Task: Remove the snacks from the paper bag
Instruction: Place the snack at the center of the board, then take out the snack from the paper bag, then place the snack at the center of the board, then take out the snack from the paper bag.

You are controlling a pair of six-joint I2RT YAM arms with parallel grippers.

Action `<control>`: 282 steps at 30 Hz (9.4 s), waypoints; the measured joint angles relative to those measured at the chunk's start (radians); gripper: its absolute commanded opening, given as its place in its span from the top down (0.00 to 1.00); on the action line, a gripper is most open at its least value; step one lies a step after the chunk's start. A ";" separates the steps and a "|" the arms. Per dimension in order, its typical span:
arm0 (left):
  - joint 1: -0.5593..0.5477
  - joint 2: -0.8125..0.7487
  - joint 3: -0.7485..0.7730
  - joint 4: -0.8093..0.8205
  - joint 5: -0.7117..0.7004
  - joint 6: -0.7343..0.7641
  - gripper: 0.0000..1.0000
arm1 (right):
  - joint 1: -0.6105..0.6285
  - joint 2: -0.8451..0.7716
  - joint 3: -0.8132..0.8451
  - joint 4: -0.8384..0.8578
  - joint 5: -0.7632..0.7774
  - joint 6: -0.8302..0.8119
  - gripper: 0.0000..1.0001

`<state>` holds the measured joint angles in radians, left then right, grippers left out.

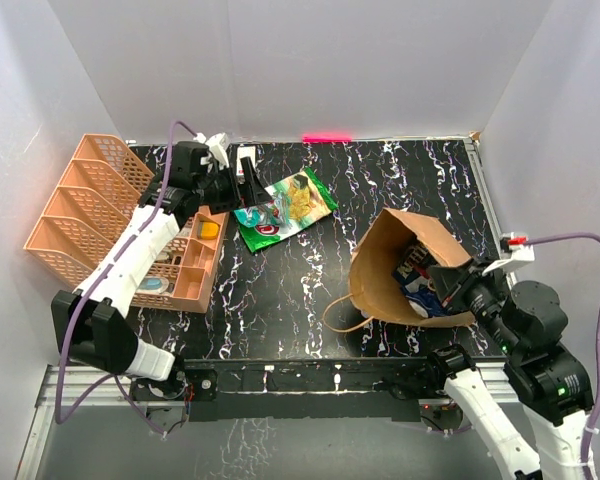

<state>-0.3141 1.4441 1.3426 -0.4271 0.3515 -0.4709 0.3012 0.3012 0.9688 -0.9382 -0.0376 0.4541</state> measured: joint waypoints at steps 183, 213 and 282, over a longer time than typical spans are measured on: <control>-0.224 0.509 0.598 -0.036 -0.430 0.337 1.00 | 0.003 -0.002 -0.034 0.000 -0.076 -0.019 0.92; -0.182 -0.058 0.047 0.129 -0.191 0.266 0.29 | 0.003 0.005 -0.067 -0.001 -0.185 -0.010 0.92; -1.063 0.253 -0.472 1.178 -0.605 0.173 0.58 | 0.003 0.270 -0.053 0.365 -0.742 0.196 0.92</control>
<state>-1.3773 1.6966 0.8703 0.7509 -0.2535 -0.2977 0.3038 0.5713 0.9157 -0.5735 -0.7795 0.6506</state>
